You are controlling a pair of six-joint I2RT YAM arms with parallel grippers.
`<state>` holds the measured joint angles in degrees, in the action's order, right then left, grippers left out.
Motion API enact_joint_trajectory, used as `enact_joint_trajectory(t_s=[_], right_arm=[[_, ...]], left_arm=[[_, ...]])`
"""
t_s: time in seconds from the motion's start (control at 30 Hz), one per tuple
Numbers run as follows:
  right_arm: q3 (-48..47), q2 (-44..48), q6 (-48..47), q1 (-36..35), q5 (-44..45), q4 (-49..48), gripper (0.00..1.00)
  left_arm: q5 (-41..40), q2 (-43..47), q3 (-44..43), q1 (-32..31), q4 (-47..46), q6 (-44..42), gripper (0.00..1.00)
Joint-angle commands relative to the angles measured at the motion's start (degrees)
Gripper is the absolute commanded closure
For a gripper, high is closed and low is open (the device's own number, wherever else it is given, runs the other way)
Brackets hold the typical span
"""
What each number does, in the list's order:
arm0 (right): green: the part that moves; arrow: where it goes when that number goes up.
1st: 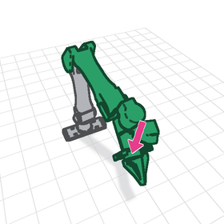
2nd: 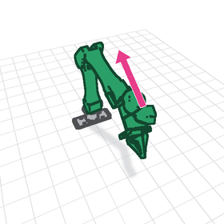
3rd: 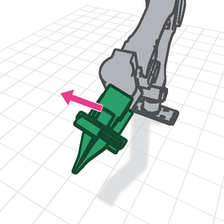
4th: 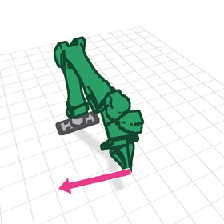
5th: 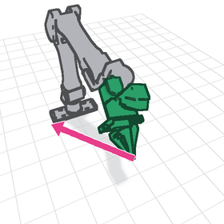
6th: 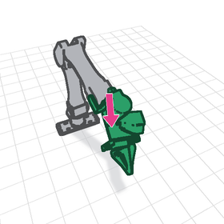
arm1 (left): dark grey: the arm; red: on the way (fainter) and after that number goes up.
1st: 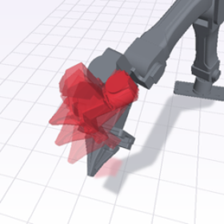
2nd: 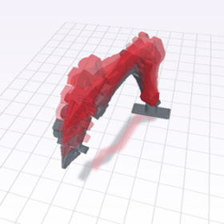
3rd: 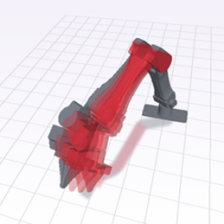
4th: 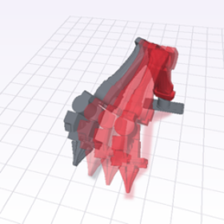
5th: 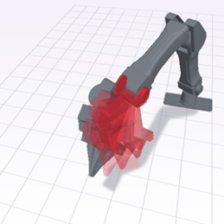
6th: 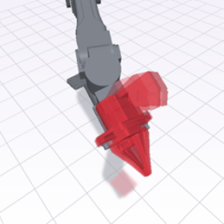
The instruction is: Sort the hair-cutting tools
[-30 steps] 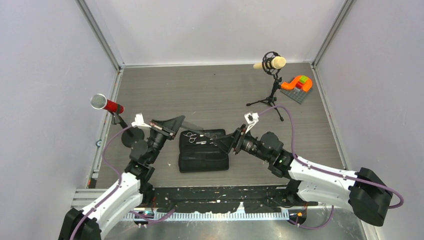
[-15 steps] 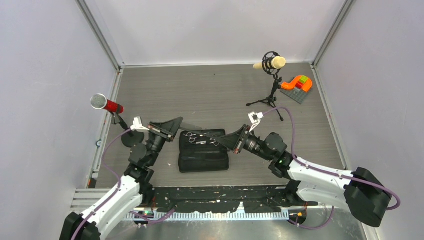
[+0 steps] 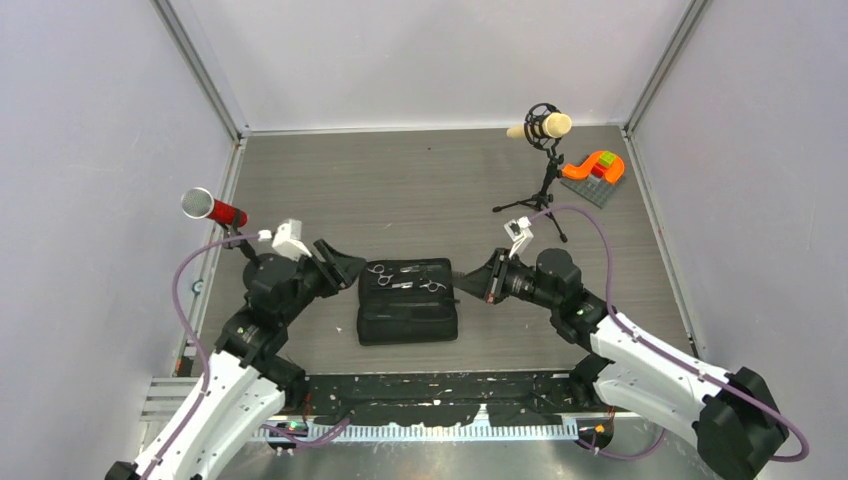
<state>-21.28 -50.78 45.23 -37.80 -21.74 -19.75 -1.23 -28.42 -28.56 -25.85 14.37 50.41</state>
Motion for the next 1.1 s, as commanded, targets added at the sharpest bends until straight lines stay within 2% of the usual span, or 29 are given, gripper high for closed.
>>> enact_joint_trajectory(t_s=[0.0, 0.27, 0.37, 0.5, 0.77, 0.9, 1.07], right_arm=[[-4.1, 3.8, -3.8, 1.4, -5.3, 17.7, 0.95], [-4.6, 9.1, -5.3, 2.5, -8.5, 34.9, 0.95], [-6.8, 11.5, -9.0, 3.6, -7.7, 45.0, 0.95], [-7.9, 12.3, -12.4, 5.4, -7.1, 51.8, 0.95], [-5.8, 8.9, -13.6, 6.4, -9.1, 51.4, 0.95], [-4.9, 6.4, -14.7, 6.4, -11.1, 51.2, 0.95], [-2.3, 2.0, -13.4, 6.4, -13.7, 45.7, 0.95]], left_arm=[[9.8, -6.3, -1.7, -0.1, 20.1, -10.5, 0.45], [17.0, -10.4, 0.6, -3.4, 22.7, -12.1, 0.53], [18.7, -12.6, 1.5, -4.2, 23.3, -12.7, 0.54], [19.9, -16.6, 3.0, -4.7, 22.1, -12.5, 0.55], [21.0, -25.9, 2.7, -4.9, 19.6, -12.9, 0.6], [20.3, -25.6, 2.5, -4.9, 19.6, -12.7, 0.6], [19.4, -25.2, 2.2, -4.9, 20.4, -12.6, 0.6]])
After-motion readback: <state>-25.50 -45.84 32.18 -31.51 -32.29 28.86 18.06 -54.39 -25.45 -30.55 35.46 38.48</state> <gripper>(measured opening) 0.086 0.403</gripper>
